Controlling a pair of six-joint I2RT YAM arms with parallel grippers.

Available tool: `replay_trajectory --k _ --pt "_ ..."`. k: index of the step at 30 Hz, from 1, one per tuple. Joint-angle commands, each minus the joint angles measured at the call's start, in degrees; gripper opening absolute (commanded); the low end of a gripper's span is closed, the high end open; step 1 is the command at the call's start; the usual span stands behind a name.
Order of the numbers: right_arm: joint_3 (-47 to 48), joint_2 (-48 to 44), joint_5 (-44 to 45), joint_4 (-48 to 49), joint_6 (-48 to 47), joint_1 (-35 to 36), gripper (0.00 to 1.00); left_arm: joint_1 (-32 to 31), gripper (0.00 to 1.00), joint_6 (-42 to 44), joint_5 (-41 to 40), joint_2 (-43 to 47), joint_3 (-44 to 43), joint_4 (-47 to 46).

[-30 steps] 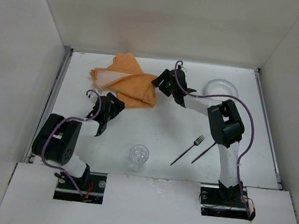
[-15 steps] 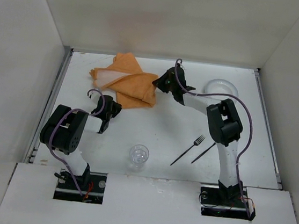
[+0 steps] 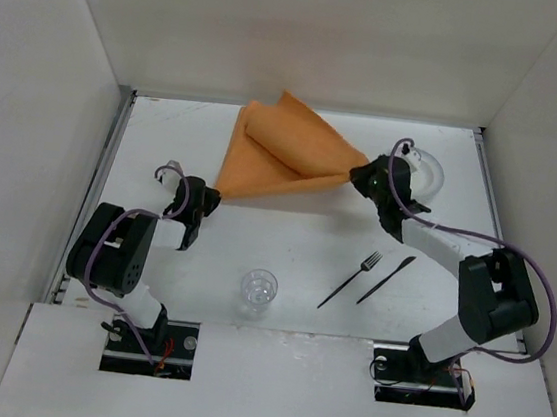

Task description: Set the dinner table for one person

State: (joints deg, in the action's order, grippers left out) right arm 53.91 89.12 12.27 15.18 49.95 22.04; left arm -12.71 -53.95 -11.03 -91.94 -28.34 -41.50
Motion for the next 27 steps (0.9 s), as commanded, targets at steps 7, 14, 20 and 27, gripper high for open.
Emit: replay_trajectory --k 7,14,20,27 --pt "-9.5 -4.1 12.1 -9.1 -2.7 3.5 0.12 1.2 0.03 2.1 -10.7 15.0 6.1 8.4" --pt "-15.5 -10.0 15.2 -11.4 -4.4 5.2 0.11 0.5 0.03 4.1 -12.9 27.8 9.7 17.7" --pt "-19.3 -18.1 23.2 -21.0 -5.7 6.8 0.03 -2.9 0.03 5.5 -20.5 40.1 11.4 26.9" --pt "-10.3 -10.1 16.1 -16.6 -6.2 11.1 0.00 -7.8 0.04 10.3 -26.7 42.7 4.2 25.9"
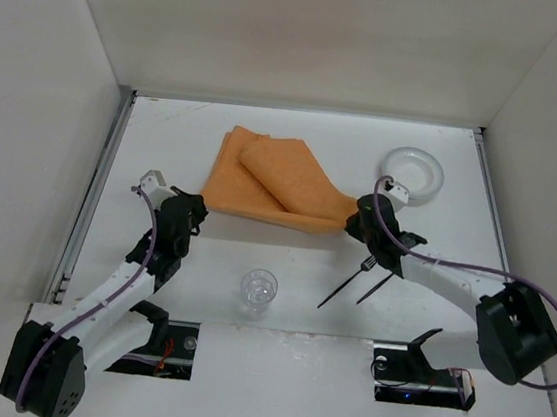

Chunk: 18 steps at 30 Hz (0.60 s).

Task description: Set the dinner table for one person

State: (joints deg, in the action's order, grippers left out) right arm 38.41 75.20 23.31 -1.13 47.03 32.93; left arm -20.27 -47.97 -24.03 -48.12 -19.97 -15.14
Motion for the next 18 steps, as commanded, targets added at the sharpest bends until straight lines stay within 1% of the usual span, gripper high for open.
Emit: replay_trajectory --k 1,4,6,7,9,10,11,13,14,15,16,17,18 --pt "7.4 5.6 3.3 1.6 -3.3 0.7 0.00 -0.9 0.04 4.1 -13.7 -2.4 -5.1 -0.9" --pt "14.2 9.5 1.4 6.9 -5.1 0.7 0.00 -0.2 0.04 2.7 -13.0 -5.4 -6.5 -4.9" --pt "21.2 12.0 -0.4 8.5 -6.3 -0.7 0.00 2.0 0.04 2.7 -12.0 -8.6 -9.8 -8.3" --pt "26.3 13.9 -1.5 8.9 -7.0 -2.1 0.00 3.4 0.03 2.4 -11.0 -10.7 -13.0 -9.5" --pt "38.1 17.2 -4.4 7.0 -8.5 -3.7 0.00 6.5 0.03 1.3 -8.2 -15.7 -22.6 -11.6" --pt "46.8 18.7 -5.5 5.8 -9.6 -4.3 0.00 7.3 0.03 1.3 -7.2 -17.7 -27.1 -11.9" --pt "53.7 19.8 -5.7 5.1 -10.5 -4.4 0.00 8.4 0.02 2.0 -5.8 -20.4 -34.2 -11.8" --pt "63.8 20.3 -5.6 4.1 -13.9 -4.4 0.00 10.5 0.02 4.1 -3.5 -24.2 -46.7 -8.9" --pt "66.7 19.5 -5.3 4.5 -15.8 -4.4 0.00 11.2 0.02 5.2 -2.5 -24.9 -52.5 -6.1" --pt "67.7 18.1 -4.4 5.0 -17.6 -3.9 0.00 11.7 0.02 6.2 -2.3 -24.7 -55.9 -4.6" --pt "66.3 16.3 -3.3 6.0 -19.3 -3.1 0.00 11.8 0.02 7.3 -2.3 -23.6 -56.8 -4.2" --pt "62.6 13.9 -2.1 7.8 -20.7 -2.5 0.00 11.8 0.02 8.8 -2.5 -21.5 -55.9 -4.9" --pt "57.3 11.3 -0.9 9.4 -21.2 -2.2 0.00 11.4 0.02 10.2 -3.0 -19.0 -52.9 -6.5"
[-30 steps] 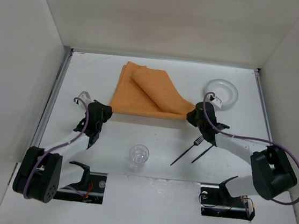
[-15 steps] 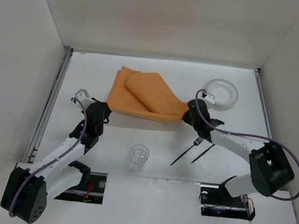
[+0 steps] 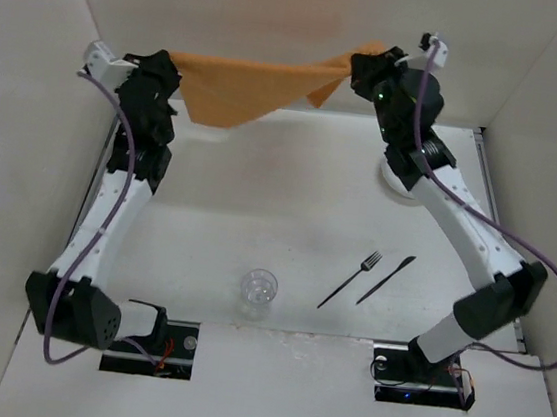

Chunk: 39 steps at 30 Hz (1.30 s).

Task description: Set the dinner table for one person

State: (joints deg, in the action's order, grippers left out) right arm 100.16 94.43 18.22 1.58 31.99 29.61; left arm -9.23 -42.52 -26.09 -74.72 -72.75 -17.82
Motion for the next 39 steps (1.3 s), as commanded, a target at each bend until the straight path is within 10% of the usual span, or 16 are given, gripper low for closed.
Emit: replay_trajectory --k 1,8,16,26,30,39 --pt "-10.8 -10.6 5.2 8.4 -5.8 1.5 0.00 0.0 0.02 5.5 -1.8 9.7 3.5 -5.3" --pt "-44.6 -15.3 2.5 14.1 5.4 1.8 0.01 -5.3 0.03 0.5 -8.5 19.2 37.4 -9.3" --pt "-59.6 -10.9 -3.5 15.9 12.0 4.0 0.01 -5.1 0.03 -7.2 -4.9 20.1 57.6 -6.4" --pt "-67.0 -17.8 -5.1 5.4 16.4 9.1 0.11 -5.1 0.05 -8.5 -3.7 39.3 58.4 15.7" --pt "-67.7 -22.3 -5.3 -0.9 17.2 10.9 0.32 -5.5 0.08 -8.2 -3.4 42.2 57.7 18.2" --pt "-64.0 -38.7 -0.6 -14.2 14.7 11.4 0.55 -5.2 0.38 -3.5 -6.4 45.9 53.6 20.4"
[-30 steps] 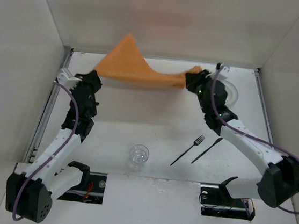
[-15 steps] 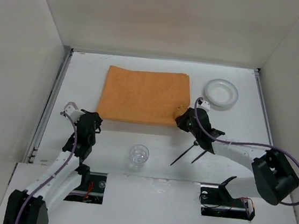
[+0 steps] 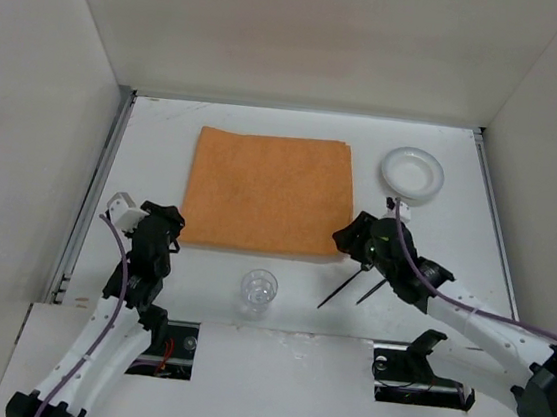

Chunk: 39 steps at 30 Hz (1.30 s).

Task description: Set the dinner table for one person

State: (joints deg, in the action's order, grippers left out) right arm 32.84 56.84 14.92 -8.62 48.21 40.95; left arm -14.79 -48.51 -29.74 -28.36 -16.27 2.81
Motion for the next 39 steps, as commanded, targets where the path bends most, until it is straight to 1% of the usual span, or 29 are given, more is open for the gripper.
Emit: replay_trajectory --k 1,3,4,7,8,10,11,14,16,17,19,21,26,28,31,36,39 --pt "4.1 0.5 3.2 -3.1 -2.7 0.0 0.56 0.4 0.41 2.5 -4.0 -2.4 -3.0 -0.6" --pt "4.8 4.7 3.2 -0.8 -4.1 -1.5 0.57 0.7 0.47 1.9 -4.5 -7.0 -3.5 -1.7" --pt "5.2 8.3 2.8 1.8 -4.8 -3.2 0.57 0.8 0.50 2.0 -4.6 -9.9 -3.7 -3.2" --pt "7.0 16.0 1.3 5.9 -5.2 -5.4 0.56 0.4 0.51 2.1 -3.8 -16.9 -4.2 -6.5" --pt "7.2 18.2 0.8 6.7 -4.8 -5.5 0.55 0.2 0.51 2.3 -3.6 -18.6 -4.3 -6.8" --pt "7.1 21.0 1.3 7.0 -4.1 -5.2 0.47 0.2 0.51 2.7 -3.0 -20.3 -4.1 -6.4" --pt "6.4 21.9 1.8 6.7 -3.9 -5.2 0.45 0.6 0.51 3.0 -2.6 -20.7 -3.4 -6.3" --pt "3.9 23.1 4.9 6.2 -3.6 -5.2 0.46 1.9 0.51 3.4 -1.8 -21.6 -1.2 -6.2" --pt "3.0 23.8 4.7 6.7 -3.6 -5.6 0.47 2.6 0.50 2.8 -0.5 -23.7 -0.1 -6.9" --pt "3.3 24.4 3.9 6.9 -3.9 -5.8 0.44 2.9 0.49 2.5 0.1 -25.2 0.1 -7.5" --pt "4.7 25.9 1.8 7.4 -4.6 -7.1 0.34 3.0 0.46 1.8 1.2 -28.3 0.3 -9.7" --pt "6.4 27.4 -0.3 8.3 -5.1 -8.6 0.24 3.0 0.41 1.0 2.5 -31.0 0.4 -12.7" --pt "9.5 29.6 -4.0 8.8 -6.3 -12.6 0.06 1.8 0.29 -1.4 3.5 -37.1 -1.0 -18.5" --pt "9.8 29.7 -4.6 9.2 -6.6 -14.1 0.03 0.6 0.25 -1.6 3.6 -40.0 -2.3 -20.5" --pt "9.6 28.7 -4.3 9.5 -6.9 -16.6 0.01 -1.5 0.22 -2.0 3.6 -43.6 -4.1 -22.2" --pt "7.1 25.5 -3.7 9.9 -6.2 -19.0 0.00 -5.2 0.19 -2.3 3.3 -49.1 -7.4 -24.3" --pt "4.5 23.3 -3.3 10.2 -5.4 -20.2 0.00 -6.4 0.18 -2.5 3.2 -50.1 -8.0 -24.7"
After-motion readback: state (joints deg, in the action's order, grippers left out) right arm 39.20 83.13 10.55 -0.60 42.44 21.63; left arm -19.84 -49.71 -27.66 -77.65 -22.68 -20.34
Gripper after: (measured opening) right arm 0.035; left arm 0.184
